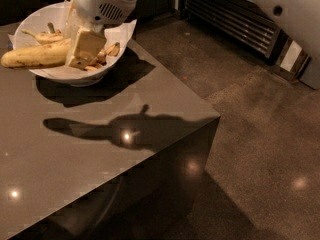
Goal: Pick banana from white bowl
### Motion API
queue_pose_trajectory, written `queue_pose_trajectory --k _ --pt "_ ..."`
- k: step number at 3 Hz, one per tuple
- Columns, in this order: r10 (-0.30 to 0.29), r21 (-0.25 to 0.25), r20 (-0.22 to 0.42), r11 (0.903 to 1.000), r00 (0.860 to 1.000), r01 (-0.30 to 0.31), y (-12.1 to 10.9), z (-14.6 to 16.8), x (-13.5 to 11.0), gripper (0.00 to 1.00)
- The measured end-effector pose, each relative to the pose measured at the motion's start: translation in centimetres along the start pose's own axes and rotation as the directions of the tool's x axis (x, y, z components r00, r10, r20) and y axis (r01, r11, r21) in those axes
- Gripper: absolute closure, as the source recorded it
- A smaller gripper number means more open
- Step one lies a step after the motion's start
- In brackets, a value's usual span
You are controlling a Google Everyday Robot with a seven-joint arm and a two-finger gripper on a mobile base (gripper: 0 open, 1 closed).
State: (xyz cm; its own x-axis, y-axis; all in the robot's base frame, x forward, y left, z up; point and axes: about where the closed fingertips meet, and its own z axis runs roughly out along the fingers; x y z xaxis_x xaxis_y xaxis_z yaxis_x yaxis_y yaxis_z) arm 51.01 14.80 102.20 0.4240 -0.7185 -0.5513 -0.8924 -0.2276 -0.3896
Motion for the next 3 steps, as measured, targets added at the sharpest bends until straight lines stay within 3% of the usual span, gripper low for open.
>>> queue_pose_trajectory --k 2,3 --pt "0.077 -0.004 0.061 0.9971 0.995 -0.077 5.2 -1.2 -3.6 1.0" --pt "0.078 -0.007 0.063 0.9969 0.995 -0.078 5.4 -1.1 -3.7 1.0"
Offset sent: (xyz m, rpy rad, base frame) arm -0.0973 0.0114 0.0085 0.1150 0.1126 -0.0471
